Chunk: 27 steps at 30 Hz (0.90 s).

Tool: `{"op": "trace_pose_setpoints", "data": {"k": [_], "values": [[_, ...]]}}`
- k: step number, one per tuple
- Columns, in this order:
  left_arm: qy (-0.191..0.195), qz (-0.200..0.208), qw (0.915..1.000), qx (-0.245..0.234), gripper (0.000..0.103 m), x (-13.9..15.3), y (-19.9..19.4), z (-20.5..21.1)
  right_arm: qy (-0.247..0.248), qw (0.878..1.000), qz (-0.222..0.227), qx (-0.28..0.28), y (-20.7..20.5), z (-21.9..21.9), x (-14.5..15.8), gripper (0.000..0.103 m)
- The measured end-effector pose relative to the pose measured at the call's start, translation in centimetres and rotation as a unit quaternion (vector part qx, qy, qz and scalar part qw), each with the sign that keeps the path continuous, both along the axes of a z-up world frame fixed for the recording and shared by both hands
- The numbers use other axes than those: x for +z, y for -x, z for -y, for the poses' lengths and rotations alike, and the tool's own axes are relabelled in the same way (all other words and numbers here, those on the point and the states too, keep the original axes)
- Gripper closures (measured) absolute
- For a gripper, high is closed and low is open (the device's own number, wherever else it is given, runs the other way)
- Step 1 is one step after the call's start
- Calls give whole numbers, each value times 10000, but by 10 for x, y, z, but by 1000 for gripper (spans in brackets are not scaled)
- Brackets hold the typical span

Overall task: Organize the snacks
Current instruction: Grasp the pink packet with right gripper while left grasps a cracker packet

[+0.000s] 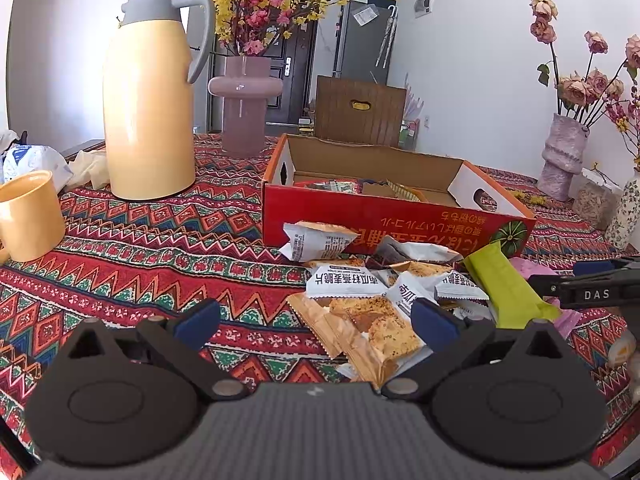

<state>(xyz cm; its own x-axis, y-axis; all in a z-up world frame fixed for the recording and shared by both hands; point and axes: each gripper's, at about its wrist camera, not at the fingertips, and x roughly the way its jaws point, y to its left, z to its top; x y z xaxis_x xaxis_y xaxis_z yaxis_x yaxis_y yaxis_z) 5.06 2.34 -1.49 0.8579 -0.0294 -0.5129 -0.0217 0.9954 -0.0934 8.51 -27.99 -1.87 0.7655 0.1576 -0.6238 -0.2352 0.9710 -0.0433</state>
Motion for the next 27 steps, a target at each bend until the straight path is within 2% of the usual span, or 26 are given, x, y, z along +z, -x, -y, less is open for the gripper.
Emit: {"op": "trace_pose_setpoints", "data": {"k": [5,7,10,12,13,18,27], "values": [[9,10,10000,63,0,2,0,-4,52,9995,-209,213,-22,-5,-3,9],[15,0,10000,72,0,2,0,-5,67,9991,-316,285,-30,-7,-6,13],[26,-24,10000,88,0,1,-2,-7,1,9983,-474,340,-38,-6,-12,24],[39,-39,9999,99,0,1,-2,-8,-142,9974,-551,431,-41,-6,-14,35],[42,-42,9999,103,0,1,-3,-8,-198,9972,-562,462,-42,-6,-15,36],[53,-60,9999,109,0,0,-4,-9,-153,9979,-439,458,-37,-8,-13,42],[108,-134,9997,146,0,1,-5,-12,-374,9991,91,191,-11,3,3,42]]}}
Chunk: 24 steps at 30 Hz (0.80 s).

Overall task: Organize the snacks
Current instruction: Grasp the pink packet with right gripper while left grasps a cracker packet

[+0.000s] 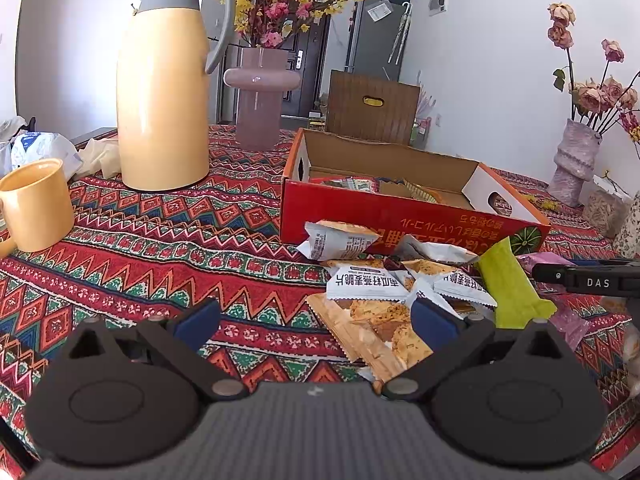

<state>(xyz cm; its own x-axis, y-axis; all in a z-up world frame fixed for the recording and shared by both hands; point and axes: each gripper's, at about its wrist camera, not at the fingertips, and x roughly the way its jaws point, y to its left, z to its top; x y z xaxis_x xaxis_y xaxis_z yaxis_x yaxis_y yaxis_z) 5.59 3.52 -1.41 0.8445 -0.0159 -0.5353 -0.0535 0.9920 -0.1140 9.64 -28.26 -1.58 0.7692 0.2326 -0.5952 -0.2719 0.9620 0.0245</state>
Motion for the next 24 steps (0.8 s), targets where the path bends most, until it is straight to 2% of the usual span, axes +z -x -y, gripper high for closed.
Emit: {"op": "trace_pose_setpoints", "data": {"k": [7,11,15,24], "values": [[-120,-119,9998,-112,0,-4,6,2,-289,9981,444,-329,39,13,11,42],[-152,-203,9988,-429,0,-8,15,10,-481,9960,641,-406,64,18,15,42],[-274,-262,9967,-720,0,-11,25,21,-689,9941,726,-421,86,18,16,42],[-388,-492,9922,-1075,0,-27,31,38,-797,9938,712,-314,120,10,8,42]]}}
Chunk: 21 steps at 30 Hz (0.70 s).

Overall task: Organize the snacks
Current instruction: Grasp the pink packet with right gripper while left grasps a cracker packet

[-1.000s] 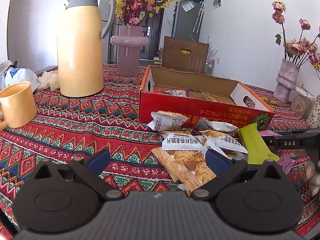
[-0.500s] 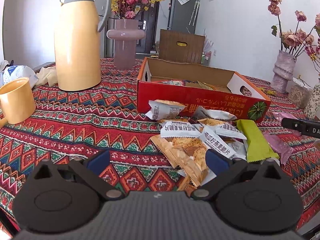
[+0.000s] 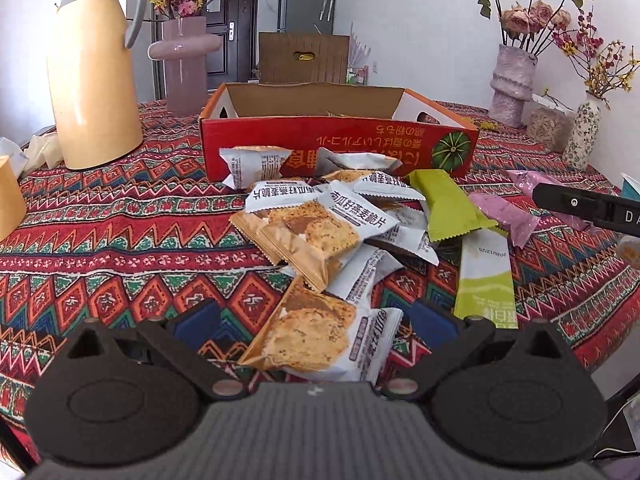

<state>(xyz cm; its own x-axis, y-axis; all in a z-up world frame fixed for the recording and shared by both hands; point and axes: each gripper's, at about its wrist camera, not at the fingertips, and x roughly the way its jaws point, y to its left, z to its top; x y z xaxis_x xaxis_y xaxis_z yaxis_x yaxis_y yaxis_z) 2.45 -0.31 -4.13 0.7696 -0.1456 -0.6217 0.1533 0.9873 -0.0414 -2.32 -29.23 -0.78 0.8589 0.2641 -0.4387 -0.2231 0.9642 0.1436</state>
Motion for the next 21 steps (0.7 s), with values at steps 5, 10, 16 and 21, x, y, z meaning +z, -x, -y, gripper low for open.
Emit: {"op": "trace_pose_setpoints", "data": {"k": [5,10,16,21], "values": [[-90,-65,9998,-141,9,-5,-1,6,-39,10000,-9,30,10,0,-1,42],[-54,-156,9996,-215,24,-9,-2,8,-86,9999,-3,55,16,1,0,42],[86,-99,9996,-244,40,-6,4,3,-105,9999,-7,79,18,0,1,42],[77,-34,9998,-195,41,-4,7,1,-116,9999,-10,91,18,-1,1,42]]}}
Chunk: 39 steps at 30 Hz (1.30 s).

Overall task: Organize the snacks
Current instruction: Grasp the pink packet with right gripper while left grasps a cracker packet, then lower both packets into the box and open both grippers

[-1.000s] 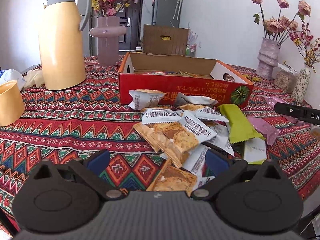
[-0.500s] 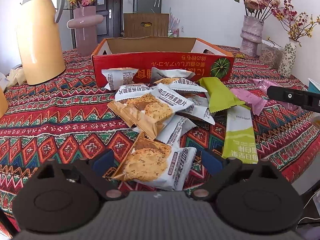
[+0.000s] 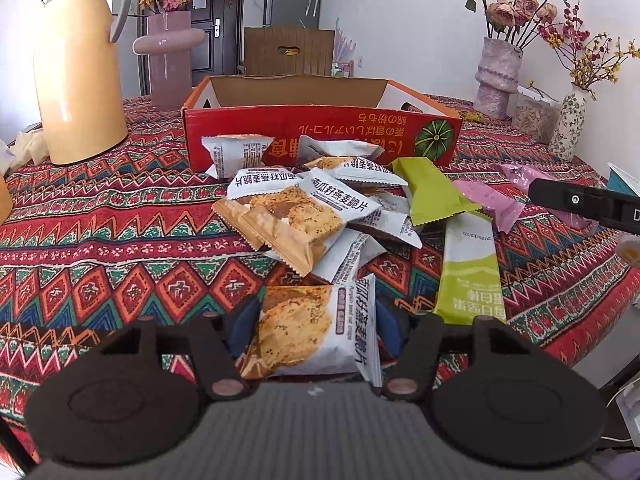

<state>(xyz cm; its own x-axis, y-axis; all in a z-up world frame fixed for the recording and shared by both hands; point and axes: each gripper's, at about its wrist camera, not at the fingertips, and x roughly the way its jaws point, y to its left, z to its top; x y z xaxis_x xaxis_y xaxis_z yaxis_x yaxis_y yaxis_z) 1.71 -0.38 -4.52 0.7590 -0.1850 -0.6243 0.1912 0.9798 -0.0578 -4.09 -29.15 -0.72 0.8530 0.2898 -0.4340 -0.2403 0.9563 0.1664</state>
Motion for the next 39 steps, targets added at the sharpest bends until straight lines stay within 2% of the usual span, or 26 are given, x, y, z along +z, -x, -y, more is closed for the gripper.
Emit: {"op": "trace_pose_setpoints", "data": {"k": [14,20,31,39], "values": [[-31,387,9992,114,42,20,8,-5,-27,9999,38,102,-4,-6,3,42],[-35,672,9975,237,42,34,4,-6,-37,9998,114,143,-9,-10,8,42],[83,1182,9915,543,42,68,-25,-6,-28,9990,437,70,-39,-19,25,42],[146,1481,9863,715,42,94,-56,1,-71,9981,619,0,-79,-24,40,42]]}}
